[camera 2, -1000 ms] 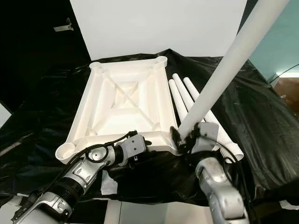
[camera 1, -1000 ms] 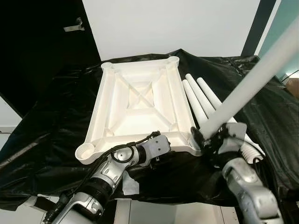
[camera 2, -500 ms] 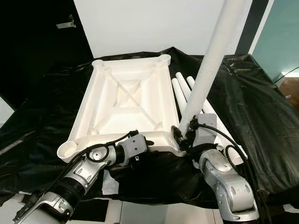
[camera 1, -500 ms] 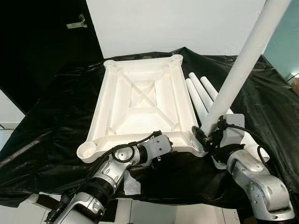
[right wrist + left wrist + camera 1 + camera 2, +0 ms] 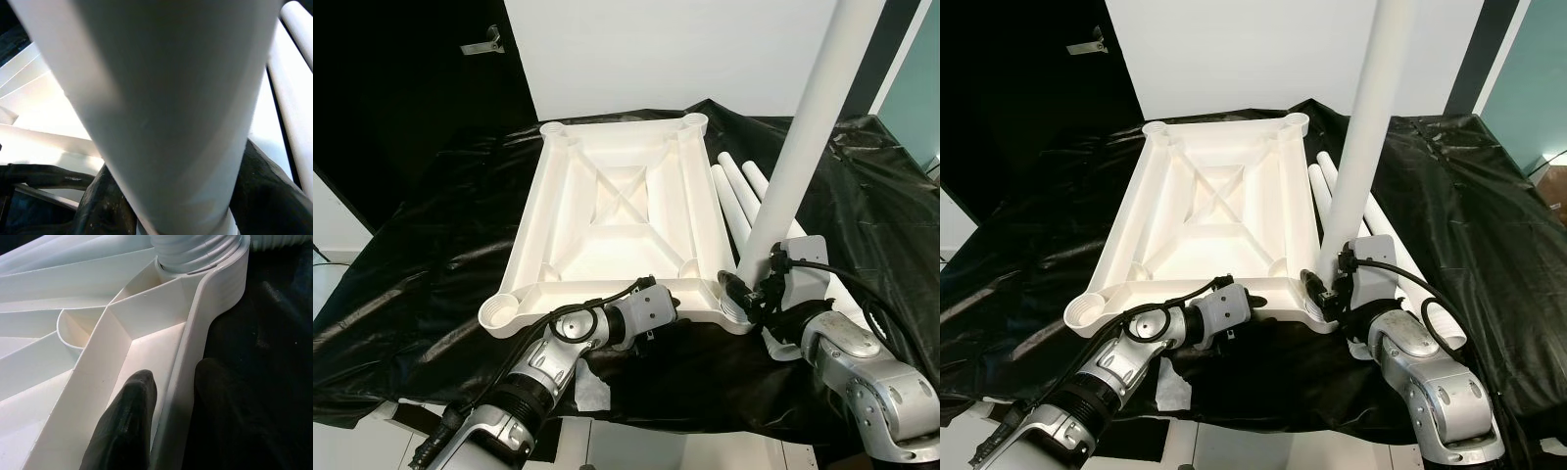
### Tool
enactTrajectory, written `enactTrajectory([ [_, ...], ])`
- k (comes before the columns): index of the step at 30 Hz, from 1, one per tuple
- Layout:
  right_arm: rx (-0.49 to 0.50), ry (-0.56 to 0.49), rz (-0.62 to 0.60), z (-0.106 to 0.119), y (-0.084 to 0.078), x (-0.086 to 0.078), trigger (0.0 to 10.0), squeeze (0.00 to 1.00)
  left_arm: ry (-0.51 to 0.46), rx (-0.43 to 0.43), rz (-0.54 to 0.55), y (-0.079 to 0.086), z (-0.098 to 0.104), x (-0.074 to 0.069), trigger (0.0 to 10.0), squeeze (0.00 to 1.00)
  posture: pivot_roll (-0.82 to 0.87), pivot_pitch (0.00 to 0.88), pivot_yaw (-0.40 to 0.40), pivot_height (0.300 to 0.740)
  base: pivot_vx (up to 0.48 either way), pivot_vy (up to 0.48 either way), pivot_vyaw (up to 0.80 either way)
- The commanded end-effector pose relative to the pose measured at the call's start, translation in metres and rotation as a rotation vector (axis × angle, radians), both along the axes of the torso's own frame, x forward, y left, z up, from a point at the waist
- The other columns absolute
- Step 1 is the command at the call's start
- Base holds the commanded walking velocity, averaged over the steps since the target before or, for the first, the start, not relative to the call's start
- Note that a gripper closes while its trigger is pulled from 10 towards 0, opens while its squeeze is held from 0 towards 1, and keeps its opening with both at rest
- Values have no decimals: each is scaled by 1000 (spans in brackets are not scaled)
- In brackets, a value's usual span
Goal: Building children table
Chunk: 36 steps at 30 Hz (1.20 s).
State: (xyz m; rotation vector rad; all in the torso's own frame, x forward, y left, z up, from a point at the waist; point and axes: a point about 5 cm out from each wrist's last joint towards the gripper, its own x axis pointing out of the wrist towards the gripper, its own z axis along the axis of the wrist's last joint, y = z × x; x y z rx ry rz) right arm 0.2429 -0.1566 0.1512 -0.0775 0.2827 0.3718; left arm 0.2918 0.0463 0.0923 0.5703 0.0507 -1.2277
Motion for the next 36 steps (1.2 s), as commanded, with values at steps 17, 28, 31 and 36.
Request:
enactTrajectory([
  [17,-197,192,116,-39,4,-14,10000,0,29,51,44,7,-11,1,10000,0,-131,28,48,740,0,0,0],
  [28,-204,97,94,-40,4,-14,10000,0,27,52,46,7,-11,2,10000,0,-133,25,48,740,0,0,0],
  [31,-174,93,56,-44,3,-18,10000,0,27,52,47,8,-11,2,10000,0,-137,26,51,740,0,0,0],
  [36,-159,87,36,-48,3,-22,10000,0,29,54,43,7,-12,2,10000,0,-145,30,56,740,0,0,0],
])
